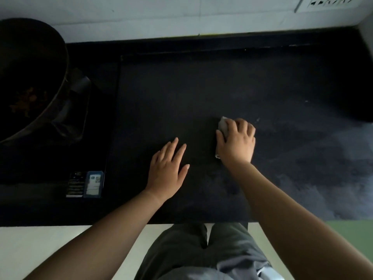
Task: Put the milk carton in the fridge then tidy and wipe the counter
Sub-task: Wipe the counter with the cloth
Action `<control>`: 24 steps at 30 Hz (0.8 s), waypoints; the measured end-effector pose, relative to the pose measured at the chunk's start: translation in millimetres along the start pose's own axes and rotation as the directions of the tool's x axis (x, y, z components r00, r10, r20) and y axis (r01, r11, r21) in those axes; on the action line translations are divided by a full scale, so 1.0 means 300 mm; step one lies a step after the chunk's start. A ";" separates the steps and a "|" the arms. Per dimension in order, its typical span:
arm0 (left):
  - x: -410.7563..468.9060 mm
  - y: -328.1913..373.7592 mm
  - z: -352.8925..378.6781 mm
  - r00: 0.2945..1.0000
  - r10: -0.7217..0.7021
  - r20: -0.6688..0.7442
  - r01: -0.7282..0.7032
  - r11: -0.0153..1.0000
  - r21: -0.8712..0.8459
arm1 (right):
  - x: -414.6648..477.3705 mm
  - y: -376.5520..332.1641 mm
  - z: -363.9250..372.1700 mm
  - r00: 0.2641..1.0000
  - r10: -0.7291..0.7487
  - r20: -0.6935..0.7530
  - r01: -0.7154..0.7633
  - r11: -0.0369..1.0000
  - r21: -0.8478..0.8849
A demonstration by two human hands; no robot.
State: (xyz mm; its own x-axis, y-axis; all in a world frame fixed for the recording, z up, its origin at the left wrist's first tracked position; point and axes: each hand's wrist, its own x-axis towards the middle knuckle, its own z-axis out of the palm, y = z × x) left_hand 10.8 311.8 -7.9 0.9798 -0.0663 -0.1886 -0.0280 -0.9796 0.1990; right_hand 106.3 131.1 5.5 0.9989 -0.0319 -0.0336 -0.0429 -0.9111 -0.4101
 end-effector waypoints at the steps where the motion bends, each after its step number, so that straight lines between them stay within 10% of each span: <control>1: 0.000 0.001 0.000 1.000 0.001 -0.002 -0.001 1.000 0.001 | -0.008 -0.016 0.005 0.998 -0.044 0.035 0.045 0.999 -0.016; 6: 0.000 -0.006 -0.002 1.000 0.004 -0.001 -0.004 1.000 -0.005 | -0.184 0.017 0.002 0.934 -0.334 0.127 0.341 0.939 -0.044; 18: 0.005 -0.004 -0.008 1.000 -0.001 0.024 0.001 1.000 -0.025 | -0.055 0.039 -0.005 0.998 -0.056 0.040 0.057 0.998 -0.023; 24: 0.041 -0.006 -0.047 0.999 0.021 0.034 -0.018 0.997 -0.075 | -0.166 0.158 -0.039 0.945 -0.325 0.049 0.326 0.945 -0.029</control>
State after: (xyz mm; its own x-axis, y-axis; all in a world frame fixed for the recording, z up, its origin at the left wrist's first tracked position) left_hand 25.7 315.4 2.9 0.9717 -0.0930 -0.2170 -0.0307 -0.9612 0.2742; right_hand 54.6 84.5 -1.6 0.9566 0.2856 0.0571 0.2859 -0.8833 -0.3715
